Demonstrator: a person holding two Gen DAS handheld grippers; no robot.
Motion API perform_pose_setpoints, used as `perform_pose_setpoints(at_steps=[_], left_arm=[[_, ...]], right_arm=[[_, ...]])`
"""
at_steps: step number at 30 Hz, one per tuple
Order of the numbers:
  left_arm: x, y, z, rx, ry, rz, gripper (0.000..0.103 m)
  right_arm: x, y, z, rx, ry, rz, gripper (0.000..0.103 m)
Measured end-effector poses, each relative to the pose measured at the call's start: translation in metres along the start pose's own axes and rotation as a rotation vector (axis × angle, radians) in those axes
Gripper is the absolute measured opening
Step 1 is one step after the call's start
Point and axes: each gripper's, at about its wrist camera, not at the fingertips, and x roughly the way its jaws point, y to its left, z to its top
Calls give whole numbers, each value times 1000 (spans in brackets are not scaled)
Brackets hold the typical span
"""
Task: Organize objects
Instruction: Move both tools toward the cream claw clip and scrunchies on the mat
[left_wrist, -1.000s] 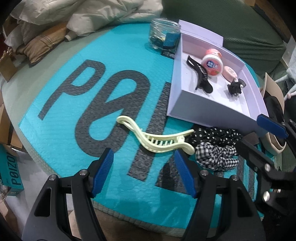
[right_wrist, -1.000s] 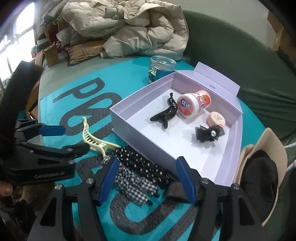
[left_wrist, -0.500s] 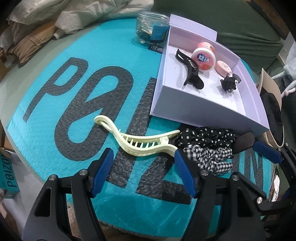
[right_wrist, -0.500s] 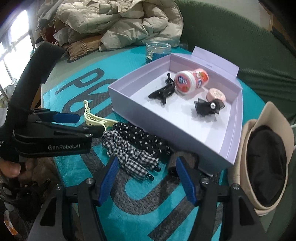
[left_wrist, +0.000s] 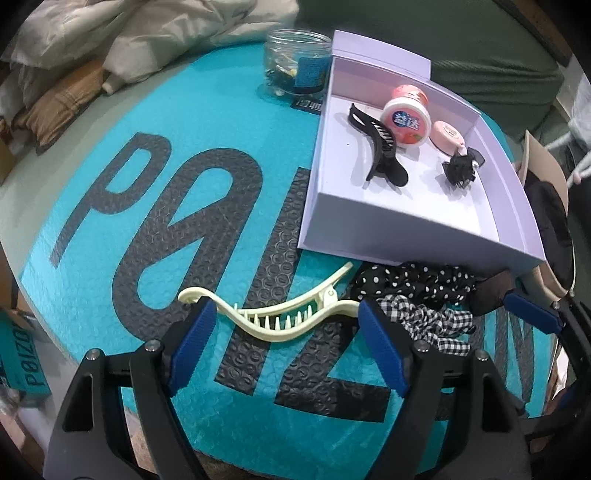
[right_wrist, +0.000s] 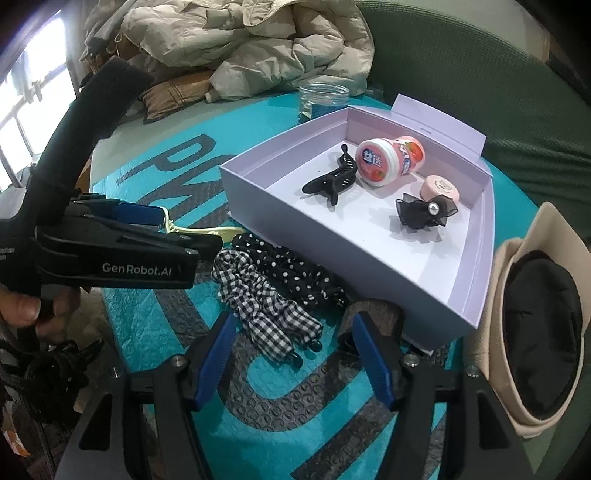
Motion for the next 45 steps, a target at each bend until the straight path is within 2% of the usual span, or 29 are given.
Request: perform_pose_setpoints(at_steps=[3, 9, 15, 19, 28, 34, 37, 42, 45], left_arm=[[1, 2, 2, -14, -2, -7, 78], [5, 1, 3, -28, -14, 2, 82], [5, 2, 0, -46, -23, 1, 83], [-3, 7, -3, -69, -74, 23, 83], [5, 11, 1, -97, -41, -1, 84], [-5, 5, 5, -83, -89, 41, 84], [2, 3, 9, -52, -66, 52, 85], [7, 4, 11, -31, -64, 5, 88], [7, -3, 6, 6, -56, -45, 83]], right_arm=[[-3, -8, -4, 49, -24, -5, 67], [0, -28, -9, 142, -36, -109, 67], [9, -35, -13, 176, -28, -98, 67], [14, -35, -13, 178, -38, -104, 67], [24, -37, -17, 194, -39, -70, 67], [28, -39, -19, 209, -31, -49, 67], [30, -36, -19, 201, -25, -55, 67], [31, -32, -19, 186, -22, -60, 67], [32, -32, -20, 187, -20, -54, 67]])
